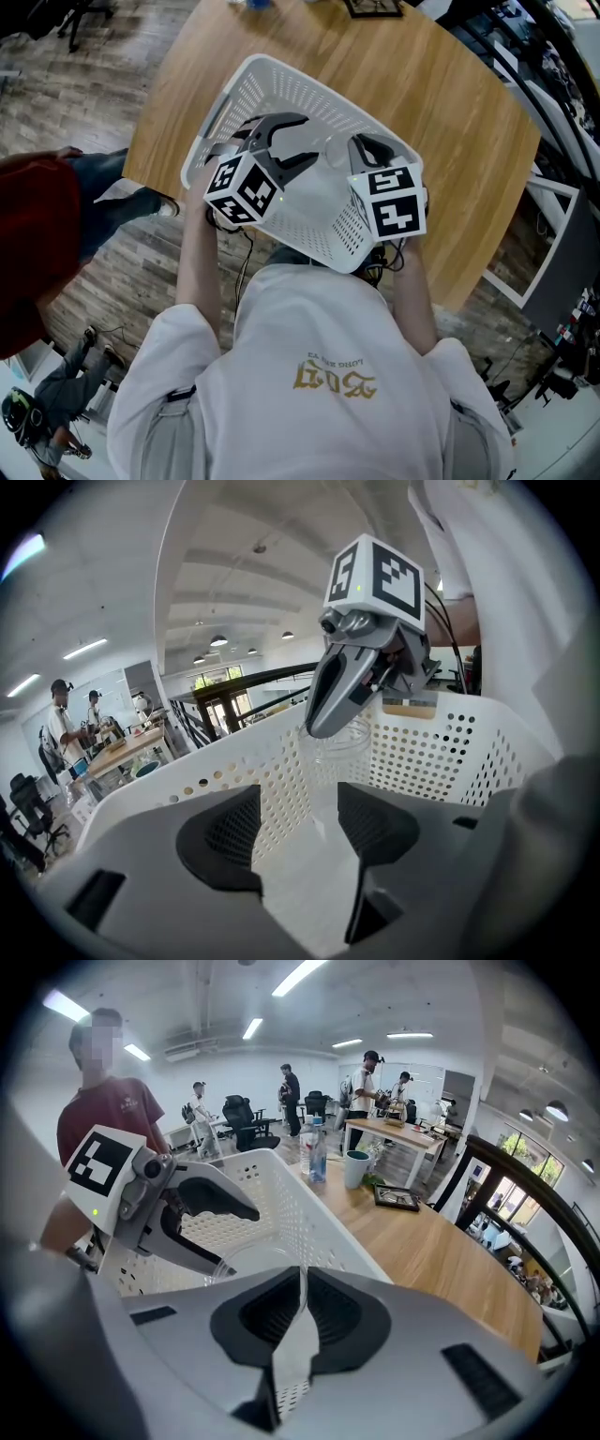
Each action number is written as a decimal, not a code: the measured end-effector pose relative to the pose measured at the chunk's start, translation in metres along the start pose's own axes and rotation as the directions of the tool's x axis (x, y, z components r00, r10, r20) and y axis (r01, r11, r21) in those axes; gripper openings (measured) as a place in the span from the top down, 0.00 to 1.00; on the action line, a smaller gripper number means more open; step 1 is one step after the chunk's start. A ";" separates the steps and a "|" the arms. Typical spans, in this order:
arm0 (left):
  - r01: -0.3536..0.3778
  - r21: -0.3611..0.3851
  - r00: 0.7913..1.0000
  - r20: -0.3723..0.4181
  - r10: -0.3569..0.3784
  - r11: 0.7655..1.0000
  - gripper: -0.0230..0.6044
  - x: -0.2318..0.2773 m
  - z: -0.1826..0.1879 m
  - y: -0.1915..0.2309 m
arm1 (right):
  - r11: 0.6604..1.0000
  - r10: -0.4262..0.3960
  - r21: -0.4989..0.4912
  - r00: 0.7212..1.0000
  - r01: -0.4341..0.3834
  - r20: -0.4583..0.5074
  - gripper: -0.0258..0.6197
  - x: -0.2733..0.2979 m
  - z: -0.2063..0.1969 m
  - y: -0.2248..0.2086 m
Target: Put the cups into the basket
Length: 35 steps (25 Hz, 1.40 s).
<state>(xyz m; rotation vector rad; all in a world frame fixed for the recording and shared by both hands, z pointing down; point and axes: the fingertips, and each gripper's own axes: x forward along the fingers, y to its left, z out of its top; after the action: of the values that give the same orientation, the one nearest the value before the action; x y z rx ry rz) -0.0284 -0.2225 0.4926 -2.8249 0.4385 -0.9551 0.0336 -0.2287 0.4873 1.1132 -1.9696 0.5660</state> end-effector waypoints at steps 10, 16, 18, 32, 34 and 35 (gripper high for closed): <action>0.007 0.007 1.000 0.012 -0.007 1.000 0.57 -0.002 0.004 -0.002 | 1.000 -0.001 0.021 1.000 0.001 0.017 0.90 0.001 0.002 0.000; 0.003 0.017 1.000 0.018 -0.004 1.000 0.58 -0.002 0.007 -0.004 | 0.999 0.000 0.039 1.000 -0.001 0.028 0.86 -0.001 0.002 -0.001; 0.002 0.019 1.000 0.021 -0.003 1.000 0.58 -0.003 0.008 -0.003 | 0.999 -0.005 0.042 0.999 0.003 0.033 0.85 -0.002 0.003 -0.002; -0.015 0.032 1.000 0.020 0.014 0.999 0.58 -0.006 0.011 -0.002 | 0.997 -0.021 0.076 0.995 0.014 0.095 0.81 -0.013 0.008 -0.006; -0.017 0.034 1.000 0.021 0.016 0.999 0.58 -0.006 0.013 -0.002 | 0.997 -0.025 0.078 0.995 0.017 0.100 0.81 -0.014 0.008 -0.007; -0.019 0.035 1.000 0.022 0.018 0.999 0.58 -0.007 0.014 -0.002 | 0.997 -0.025 0.079 0.994 0.017 0.103 0.81 -0.015 0.009 -0.007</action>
<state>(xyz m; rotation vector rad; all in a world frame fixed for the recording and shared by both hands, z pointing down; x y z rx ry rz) -0.0249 -0.2179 0.4784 -2.7915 0.4399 -0.9193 0.0408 -0.2307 0.4698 1.2325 -2.0369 0.5892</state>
